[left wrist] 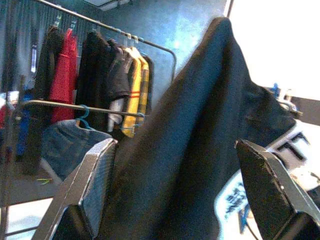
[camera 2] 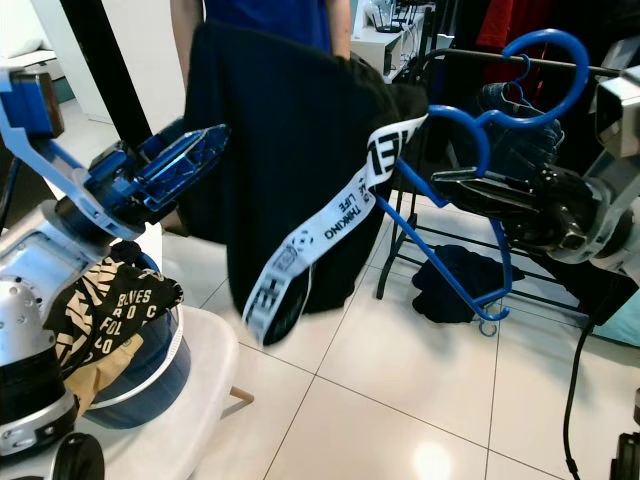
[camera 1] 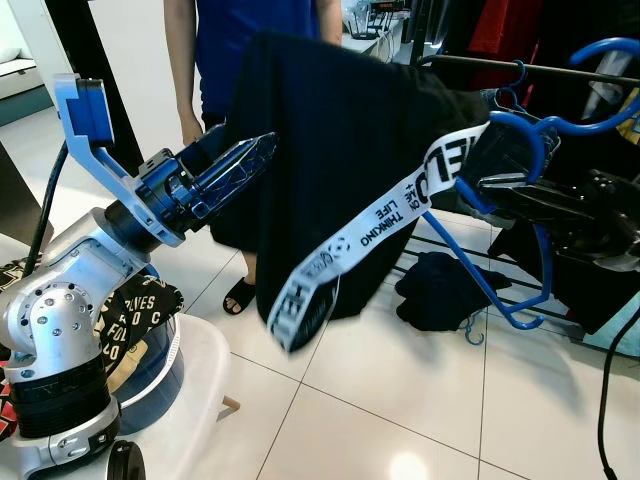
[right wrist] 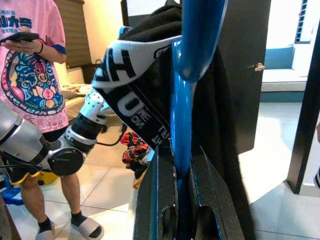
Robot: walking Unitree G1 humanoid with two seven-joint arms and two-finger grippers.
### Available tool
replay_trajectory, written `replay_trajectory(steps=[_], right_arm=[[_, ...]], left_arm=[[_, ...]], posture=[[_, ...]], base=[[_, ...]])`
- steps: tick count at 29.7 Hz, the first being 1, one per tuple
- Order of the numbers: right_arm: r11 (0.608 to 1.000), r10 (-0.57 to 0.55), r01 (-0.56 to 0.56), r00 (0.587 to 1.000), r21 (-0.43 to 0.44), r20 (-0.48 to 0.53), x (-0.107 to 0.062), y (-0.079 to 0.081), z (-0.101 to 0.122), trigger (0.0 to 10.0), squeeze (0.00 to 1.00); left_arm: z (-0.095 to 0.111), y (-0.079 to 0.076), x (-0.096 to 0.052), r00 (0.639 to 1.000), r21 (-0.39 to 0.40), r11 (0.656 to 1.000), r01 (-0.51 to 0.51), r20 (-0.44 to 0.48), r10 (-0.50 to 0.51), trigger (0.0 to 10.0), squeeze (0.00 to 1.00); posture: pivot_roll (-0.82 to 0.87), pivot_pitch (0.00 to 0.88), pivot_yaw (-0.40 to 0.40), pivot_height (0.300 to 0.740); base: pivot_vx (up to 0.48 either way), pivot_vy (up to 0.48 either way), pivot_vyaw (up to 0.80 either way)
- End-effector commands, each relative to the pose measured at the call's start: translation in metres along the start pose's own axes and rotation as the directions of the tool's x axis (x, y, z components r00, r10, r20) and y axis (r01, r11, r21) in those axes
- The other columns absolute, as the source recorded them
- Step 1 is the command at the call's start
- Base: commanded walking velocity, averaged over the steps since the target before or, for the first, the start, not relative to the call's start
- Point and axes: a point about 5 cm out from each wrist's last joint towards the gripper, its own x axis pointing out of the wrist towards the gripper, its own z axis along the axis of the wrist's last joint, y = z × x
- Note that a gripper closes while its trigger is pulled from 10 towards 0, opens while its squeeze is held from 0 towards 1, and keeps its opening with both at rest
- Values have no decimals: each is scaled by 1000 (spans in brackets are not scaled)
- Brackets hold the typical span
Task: Hang hanger
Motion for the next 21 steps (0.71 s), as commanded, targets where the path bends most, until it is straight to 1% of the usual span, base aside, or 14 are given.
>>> replay_trajectory(steps=[1, 3, 4, 5, 9, 10, 11, 12, 14, 15, 16, 17, 19, 21], right_arm=[[999, 43, -42, 999, -28, 25, 4, 4, 12, 10000, 0], [999, 43, -42, 999, -28, 25, 4, 4, 12, 10000, 0], [998, 46, -44, 998, -47, 31, 7, 4, 16, 10000, 0], [997, 28, -25, 999, -67, 43, 11, 2, 20, 10000, 0], [997, 28, -25, 999, -67, 43, 11, 2, 20, 10000, 0], [996, -3, 7, 999, -92, 47, 14, -2, 22, 10000, 0], [996, -3, 7, 999, -92, 47, 14, -2, 22, 10000, 0], [993, -41, 47, 998, -108, 55, 16, -6, 24, 10000, 0], [993, -41, 47, 998, -108, 55, 16, -6, 24, 10000, 0], [988, -85, 93, 994, -119, 70, 20, -13, 25, 10000, 0], [988, -85, 93, 994, -119, 70, 20, -13, 25, 10000, 0], [984, -118, 129, 989, -121, 93, 24, -19, 26, 10000, 0], [984, -118, 129, 989, -121, 93, 24, -19, 26, 10000, 0], [982, -132, 145, 985, -118, 110, 26, -22, 28, 10000, 0]], left_arm=[[-4, -4, -3, 999, -15, 999, 34, -27, -35, 10000, 0], [-4, -4, -3, 999, -15, 999, 34, -27, -35, 10000, 0], [-10, -4, -1, 998, -3, 1000, 29, -48, -29, 10000, 0], [-13, -4, 1, 998, 34, 999, 18, -61, -16, 10000, 0], [-13, -4, 1, 998, 34, 999, 18, -61, -16, 10000, 0], [-14, -6, 5, 998, 66, 998, 15, -55, -12, 10000, 0], [-14, -6, 5, 998, 66, 998, 15, -55, -12, 10000, 0], [-12, -9, 7, 999, 94, 995, 24, -48, -19, 10000, 0], [-12, -9, 7, 999, 94, 995, 24, -48, -19, 10000, 0], [-11, -12, 6, 998, 135, 991, 26, -67, -17, 10000, 0], [-11, -12, 6, 998, 135, 991, 26, -67, -17, 10000, 0], [-12, -12, 4, 997, 156, 987, 20, -82, -7, 10000, 0], [-12, -12, 4, 997, 156, 987, 20, -82, -7, 10000, 0], [-14, -12, 1, 995, 169, 986, 12, -98, 4, 10000, 0]], posture=[[-95, 0, 15, 740], [-95, 0, 15, 740], [-100, 0, 16, 740], [-103, 0, 18, 740], [-103, 0, 18, 740], [-102, 0, 17, 740], [-102, 0, 17, 740], [-100, 0, 16, 740], [-100, 0, 16, 740], [-98, 0, 14, 740], [-98, 0, 14, 740], [-92, 0, 11, 740], [-92, 0, 11, 740], [-90, 0, 9, 740]], base=[[0, 0, 0], [0, 0, 0], [0, 0, 0], [0, 0, 0], [0, 0, 0], [0, 0, 0], [0, 0, 0], [0, 0, 0], [0, 0, 0], [0, 0, 0], [0, 0, 0], [0, 0, 0], [0, 0, 0], [0, 0, 0]])
